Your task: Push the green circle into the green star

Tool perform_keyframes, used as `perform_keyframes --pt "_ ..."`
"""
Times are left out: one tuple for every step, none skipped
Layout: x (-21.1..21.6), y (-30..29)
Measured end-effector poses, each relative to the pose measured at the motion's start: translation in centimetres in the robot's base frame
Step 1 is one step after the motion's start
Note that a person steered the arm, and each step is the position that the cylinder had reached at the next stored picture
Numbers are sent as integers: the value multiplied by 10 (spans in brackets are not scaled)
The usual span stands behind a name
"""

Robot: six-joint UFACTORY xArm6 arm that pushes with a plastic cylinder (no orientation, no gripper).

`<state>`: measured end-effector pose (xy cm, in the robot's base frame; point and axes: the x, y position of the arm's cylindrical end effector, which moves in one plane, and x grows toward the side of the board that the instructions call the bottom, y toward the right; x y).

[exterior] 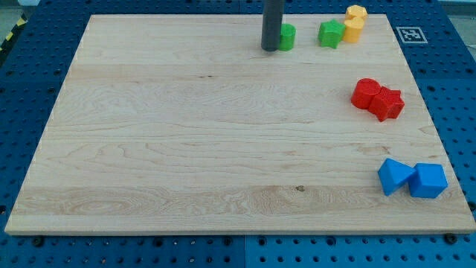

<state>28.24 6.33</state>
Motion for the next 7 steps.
perform_keyframes --pt "-6 19" --pt "-11 41" --pt "-18 44" --pt "-33 31" --pt "-43 32" --pt "-43 39" --pt "-43 57"
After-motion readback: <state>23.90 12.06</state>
